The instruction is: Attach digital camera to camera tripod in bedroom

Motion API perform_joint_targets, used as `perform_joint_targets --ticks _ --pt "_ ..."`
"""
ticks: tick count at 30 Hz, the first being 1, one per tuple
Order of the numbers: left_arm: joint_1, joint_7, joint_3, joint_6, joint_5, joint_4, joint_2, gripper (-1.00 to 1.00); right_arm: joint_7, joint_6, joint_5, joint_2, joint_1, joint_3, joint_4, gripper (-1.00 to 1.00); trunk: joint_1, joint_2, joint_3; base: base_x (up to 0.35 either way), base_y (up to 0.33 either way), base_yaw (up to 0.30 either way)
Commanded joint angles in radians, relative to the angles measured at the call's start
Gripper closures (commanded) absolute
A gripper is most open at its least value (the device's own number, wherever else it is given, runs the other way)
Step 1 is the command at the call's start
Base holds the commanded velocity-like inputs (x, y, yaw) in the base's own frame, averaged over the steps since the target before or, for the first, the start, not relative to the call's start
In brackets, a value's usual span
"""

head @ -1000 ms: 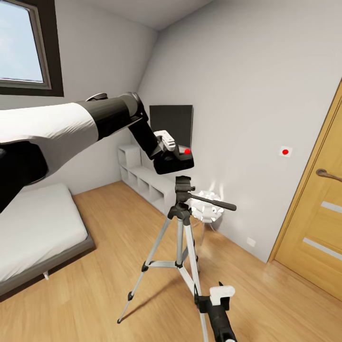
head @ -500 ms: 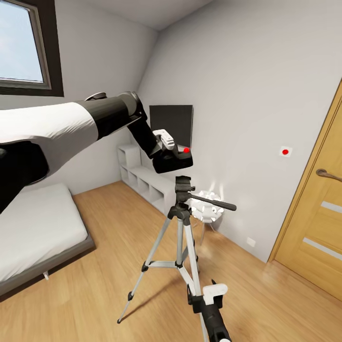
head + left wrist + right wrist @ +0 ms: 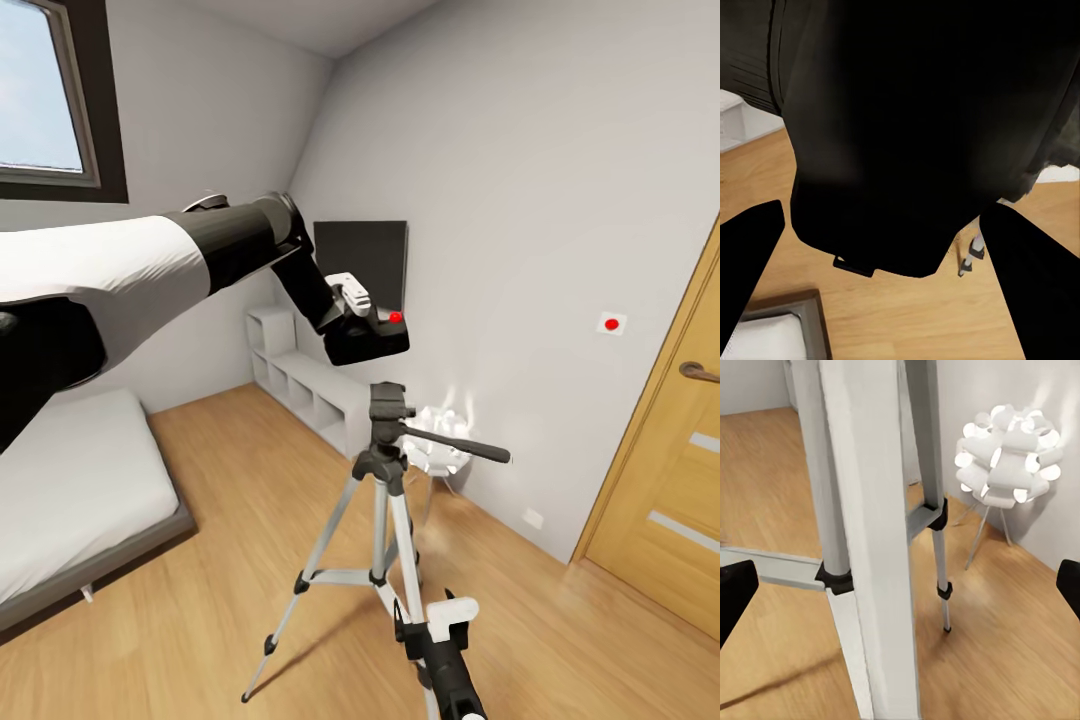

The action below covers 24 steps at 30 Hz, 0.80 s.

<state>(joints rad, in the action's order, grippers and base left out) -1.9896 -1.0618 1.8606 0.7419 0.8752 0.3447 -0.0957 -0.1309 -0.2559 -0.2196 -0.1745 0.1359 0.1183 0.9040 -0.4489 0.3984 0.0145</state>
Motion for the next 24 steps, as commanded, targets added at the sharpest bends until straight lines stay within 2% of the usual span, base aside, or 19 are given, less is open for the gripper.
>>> perform_joint_targets --ticks 1,6,24 --pt "-0.001 -0.001 0.005 0.006 0.007 0.000 -0.001 1.00 -0.009 0.000 -0.011 0.000 0.001 0.001 0.000 -1.00 -0.001 0.002 0.001 0.309 0.000 0.000" --pt "-0.001 -0.001 0.005 0.006 0.007 0.002 -0.003 1.00 -0.009 -0.001 -0.011 0.000 0.001 0.001 0.000 -1.00 -0.001 0.002 0.001 0.167 0.000 0.000" --pt "-0.001 -0.001 0.005 0.007 0.007 0.004 -0.009 1.00 -0.007 -0.005 -0.010 0.000 0.001 0.004 -0.010 -1.00 -0.001 0.002 0.001 0.005 0.000 0.000"
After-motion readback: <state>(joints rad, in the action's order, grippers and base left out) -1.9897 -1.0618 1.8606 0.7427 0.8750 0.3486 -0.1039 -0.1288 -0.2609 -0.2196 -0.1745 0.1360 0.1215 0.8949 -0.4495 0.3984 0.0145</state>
